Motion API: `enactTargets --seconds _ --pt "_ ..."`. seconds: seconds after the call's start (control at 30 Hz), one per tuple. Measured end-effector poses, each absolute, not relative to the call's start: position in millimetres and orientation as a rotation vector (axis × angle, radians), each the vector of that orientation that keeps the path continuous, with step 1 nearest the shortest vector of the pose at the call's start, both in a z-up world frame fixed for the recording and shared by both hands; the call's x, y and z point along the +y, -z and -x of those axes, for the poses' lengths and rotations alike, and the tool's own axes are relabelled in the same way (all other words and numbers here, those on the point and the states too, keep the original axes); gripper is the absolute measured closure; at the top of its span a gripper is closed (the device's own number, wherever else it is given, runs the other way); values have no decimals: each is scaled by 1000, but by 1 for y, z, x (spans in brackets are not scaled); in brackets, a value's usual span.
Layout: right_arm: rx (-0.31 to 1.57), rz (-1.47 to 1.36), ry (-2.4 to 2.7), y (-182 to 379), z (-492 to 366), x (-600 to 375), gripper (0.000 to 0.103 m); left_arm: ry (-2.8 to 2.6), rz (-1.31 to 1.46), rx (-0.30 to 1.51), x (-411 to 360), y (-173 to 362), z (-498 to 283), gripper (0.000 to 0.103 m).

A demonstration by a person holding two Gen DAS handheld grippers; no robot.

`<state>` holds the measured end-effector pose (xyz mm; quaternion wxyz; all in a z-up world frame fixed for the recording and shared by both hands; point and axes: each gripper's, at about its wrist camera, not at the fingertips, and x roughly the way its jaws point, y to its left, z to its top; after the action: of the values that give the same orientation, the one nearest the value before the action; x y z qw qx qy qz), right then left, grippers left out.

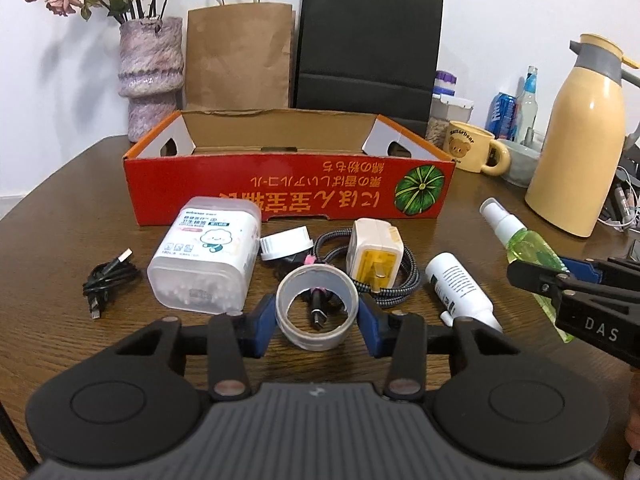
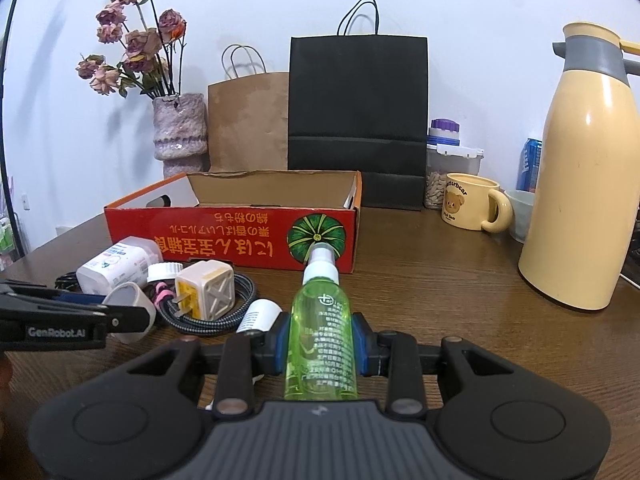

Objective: Organize rigid objects

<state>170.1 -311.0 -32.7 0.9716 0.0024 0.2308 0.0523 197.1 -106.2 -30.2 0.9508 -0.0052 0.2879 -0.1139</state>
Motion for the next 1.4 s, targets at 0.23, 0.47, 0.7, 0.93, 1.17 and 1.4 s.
enactTargets --seconds 0.23,0.47,0.7,0.93,1.17,1.4 --pt "456 -13 -104 32 -167 -310 73 234 20 579 -104 27 -194 59" --pt "446 -27 -98 28 -165 -306 73 229 34 542 -98 16 -188 59" --pt "422 -46 -112 19 -165 -296 72 232 41 500 -91 -2 -183 59" --pt "403 -50 -140 2 -169 -285 73 225 45 474 -80 -22 -191 59" --pt "360 -33 -145 -20 -179 -274 73 203 31 430 -75 -41 -203 59" --pt "335 -35 -150 -35 -200 -265 73 159 62 403 -68 -55 -225 59"
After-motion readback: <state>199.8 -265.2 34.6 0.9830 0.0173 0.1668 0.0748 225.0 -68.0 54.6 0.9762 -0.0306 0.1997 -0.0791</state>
